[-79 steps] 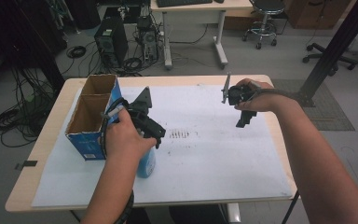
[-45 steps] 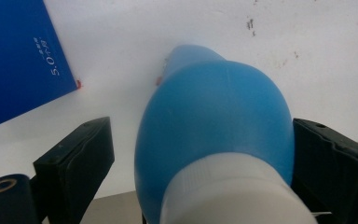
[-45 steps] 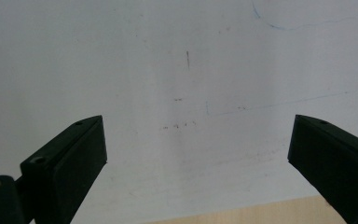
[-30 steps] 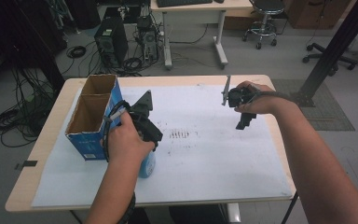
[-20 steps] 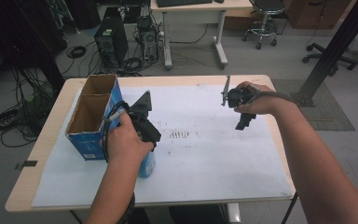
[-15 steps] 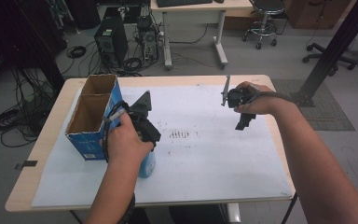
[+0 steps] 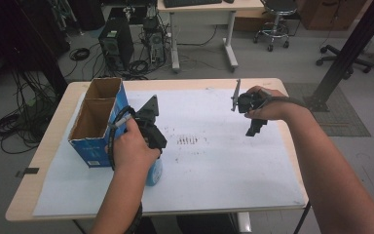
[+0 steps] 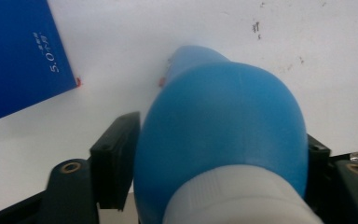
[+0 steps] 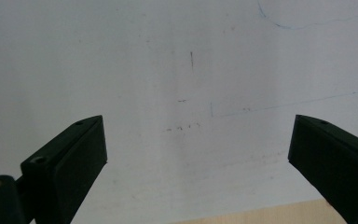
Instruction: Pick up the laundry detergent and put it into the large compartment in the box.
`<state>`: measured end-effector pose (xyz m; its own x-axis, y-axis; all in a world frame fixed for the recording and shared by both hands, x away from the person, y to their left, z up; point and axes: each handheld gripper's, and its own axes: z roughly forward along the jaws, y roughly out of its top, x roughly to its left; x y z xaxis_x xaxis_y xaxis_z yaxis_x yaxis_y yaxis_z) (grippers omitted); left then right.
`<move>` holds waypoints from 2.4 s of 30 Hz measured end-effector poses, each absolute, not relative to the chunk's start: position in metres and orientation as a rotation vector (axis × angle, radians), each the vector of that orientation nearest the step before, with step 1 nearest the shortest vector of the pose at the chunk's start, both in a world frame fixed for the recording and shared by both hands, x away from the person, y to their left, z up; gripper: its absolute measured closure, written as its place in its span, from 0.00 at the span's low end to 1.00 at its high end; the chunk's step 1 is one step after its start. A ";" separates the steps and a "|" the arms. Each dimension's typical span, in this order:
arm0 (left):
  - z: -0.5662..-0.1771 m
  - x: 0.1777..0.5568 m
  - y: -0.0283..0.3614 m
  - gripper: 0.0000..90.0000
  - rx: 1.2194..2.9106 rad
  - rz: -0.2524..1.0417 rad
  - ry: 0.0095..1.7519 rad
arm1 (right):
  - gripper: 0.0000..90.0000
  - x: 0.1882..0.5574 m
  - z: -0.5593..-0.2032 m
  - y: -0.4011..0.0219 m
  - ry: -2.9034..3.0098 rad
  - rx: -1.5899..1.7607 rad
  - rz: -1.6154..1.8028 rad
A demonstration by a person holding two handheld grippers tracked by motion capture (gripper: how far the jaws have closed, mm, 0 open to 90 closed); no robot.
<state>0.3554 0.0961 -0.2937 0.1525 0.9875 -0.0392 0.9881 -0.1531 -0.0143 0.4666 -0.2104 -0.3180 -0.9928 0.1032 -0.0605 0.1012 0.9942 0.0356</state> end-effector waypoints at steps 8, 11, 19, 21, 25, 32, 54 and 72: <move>-0.293 0.355 0.095 0.41 2.383 -0.034 2.033 | 0.05 0.466 -0.317 -0.212 3.073 0.156 0.055; -0.293 0.354 0.094 0.41 2.389 -0.027 2.030 | 0.05 0.466 -0.317 -0.211 3.073 0.156 0.055; -0.283 0.352 0.091 0.41 2.400 -0.008 1.999 | 0.05 0.465 -0.314 -0.211 3.067 0.155 0.061; -0.275 0.352 0.090 0.41 2.401 -0.007 1.994 | 0.05 0.465 -0.312 -0.212 3.067 0.160 0.062; -0.265 0.351 0.089 0.41 2.408 -0.002 1.987 | 0.05 0.465 -0.311 -0.212 3.065 0.163 0.068; -0.235 0.351 0.091 0.41 2.405 0.011 1.991 | 0.05 0.465 -0.310 -0.213 3.065 0.163 0.066; -0.131 0.350 0.115 0.41 2.376 0.073 2.029 | 0.05 0.463 -0.298 -0.207 3.047 0.138 0.083; -0.085 0.360 0.154 0.41 2.289 0.066 2.073 | 0.05 0.465 -0.296 -0.207 3.050 0.161 0.088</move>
<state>0.3597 0.1537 -0.0849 0.0991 0.9951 -0.0034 0.9928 -0.0986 0.0677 0.4652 -0.2066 -0.2959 -0.9908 0.1073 -0.0827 0.1024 0.9928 0.0619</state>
